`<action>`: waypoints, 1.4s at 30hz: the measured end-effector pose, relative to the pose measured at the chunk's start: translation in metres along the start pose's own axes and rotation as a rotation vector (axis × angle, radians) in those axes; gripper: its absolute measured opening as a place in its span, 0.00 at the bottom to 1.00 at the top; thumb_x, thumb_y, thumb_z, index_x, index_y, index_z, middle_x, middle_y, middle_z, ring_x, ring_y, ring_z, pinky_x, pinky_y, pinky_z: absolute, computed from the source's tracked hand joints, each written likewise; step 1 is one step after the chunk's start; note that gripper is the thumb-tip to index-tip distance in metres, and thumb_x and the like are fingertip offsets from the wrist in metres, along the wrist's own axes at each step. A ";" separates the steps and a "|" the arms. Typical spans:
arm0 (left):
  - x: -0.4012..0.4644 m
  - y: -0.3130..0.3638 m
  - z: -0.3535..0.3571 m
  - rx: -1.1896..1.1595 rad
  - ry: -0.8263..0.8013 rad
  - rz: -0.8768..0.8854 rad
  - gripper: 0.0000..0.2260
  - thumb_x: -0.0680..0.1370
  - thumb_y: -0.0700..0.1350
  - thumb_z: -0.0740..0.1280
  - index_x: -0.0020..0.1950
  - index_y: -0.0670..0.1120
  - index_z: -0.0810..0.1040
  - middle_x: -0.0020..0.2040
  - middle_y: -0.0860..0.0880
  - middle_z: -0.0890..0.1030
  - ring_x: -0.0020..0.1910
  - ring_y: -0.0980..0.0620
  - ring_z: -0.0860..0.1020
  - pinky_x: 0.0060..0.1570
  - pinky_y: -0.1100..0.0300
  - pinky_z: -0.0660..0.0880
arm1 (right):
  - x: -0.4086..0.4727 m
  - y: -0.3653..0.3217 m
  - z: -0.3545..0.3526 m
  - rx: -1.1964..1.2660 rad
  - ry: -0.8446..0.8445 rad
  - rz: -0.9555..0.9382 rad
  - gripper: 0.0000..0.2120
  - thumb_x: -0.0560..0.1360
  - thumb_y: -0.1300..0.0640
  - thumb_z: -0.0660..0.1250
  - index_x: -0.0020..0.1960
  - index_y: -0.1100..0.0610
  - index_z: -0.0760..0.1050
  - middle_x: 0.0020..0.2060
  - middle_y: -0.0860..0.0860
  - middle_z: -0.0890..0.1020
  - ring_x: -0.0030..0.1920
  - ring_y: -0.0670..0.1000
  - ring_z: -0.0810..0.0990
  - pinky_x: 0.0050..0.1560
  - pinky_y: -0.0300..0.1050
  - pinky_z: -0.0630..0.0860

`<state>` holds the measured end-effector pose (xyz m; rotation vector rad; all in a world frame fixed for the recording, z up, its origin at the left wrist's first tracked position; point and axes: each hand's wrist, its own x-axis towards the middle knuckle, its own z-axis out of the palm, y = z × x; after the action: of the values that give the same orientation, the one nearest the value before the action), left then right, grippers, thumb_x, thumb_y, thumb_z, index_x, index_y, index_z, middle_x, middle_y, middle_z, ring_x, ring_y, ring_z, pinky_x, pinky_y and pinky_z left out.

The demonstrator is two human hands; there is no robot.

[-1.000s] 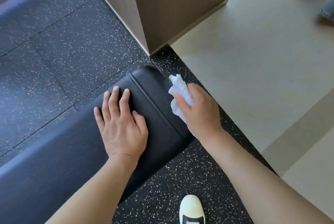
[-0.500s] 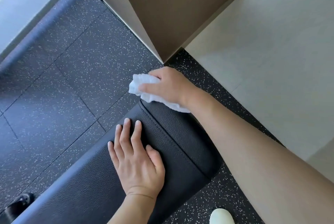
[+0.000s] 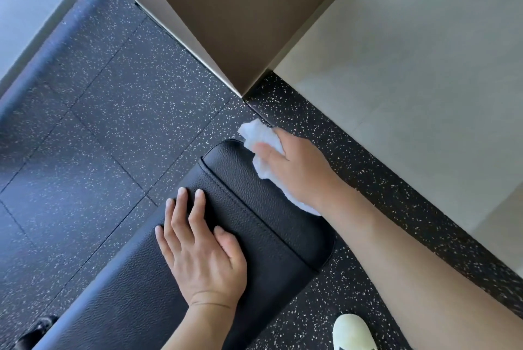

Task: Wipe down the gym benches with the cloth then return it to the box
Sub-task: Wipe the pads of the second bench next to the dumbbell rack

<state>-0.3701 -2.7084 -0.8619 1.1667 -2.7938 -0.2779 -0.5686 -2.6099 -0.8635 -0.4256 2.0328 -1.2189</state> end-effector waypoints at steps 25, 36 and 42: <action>-0.001 0.001 0.002 -0.076 0.003 0.013 0.29 0.79 0.51 0.53 0.81 0.49 0.64 0.82 0.49 0.62 0.83 0.46 0.55 0.82 0.39 0.48 | -0.079 0.029 0.016 0.132 0.504 0.290 0.11 0.78 0.44 0.65 0.50 0.51 0.80 0.45 0.45 0.85 0.49 0.52 0.82 0.53 0.51 0.79; -0.001 -0.006 0.001 -0.092 0.029 0.048 0.26 0.82 0.49 0.53 0.81 0.50 0.64 0.83 0.48 0.62 0.83 0.44 0.56 0.81 0.39 0.48 | -0.186 0.037 0.199 0.412 1.187 0.286 0.10 0.82 0.41 0.59 0.57 0.44 0.72 0.47 0.43 0.84 0.46 0.48 0.82 0.52 0.55 0.79; -0.003 -0.005 0.001 -0.075 0.044 0.050 0.26 0.81 0.50 0.53 0.80 0.50 0.65 0.81 0.47 0.64 0.82 0.44 0.58 0.81 0.39 0.48 | -0.223 0.027 0.285 0.559 1.139 0.257 0.07 0.83 0.43 0.60 0.59 0.41 0.72 0.44 0.44 0.84 0.45 0.49 0.84 0.48 0.56 0.80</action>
<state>-0.3651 -2.7098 -0.8639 1.0714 -2.7447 -0.3446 -0.2077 -2.6408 -0.8802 0.9843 2.2955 -2.0105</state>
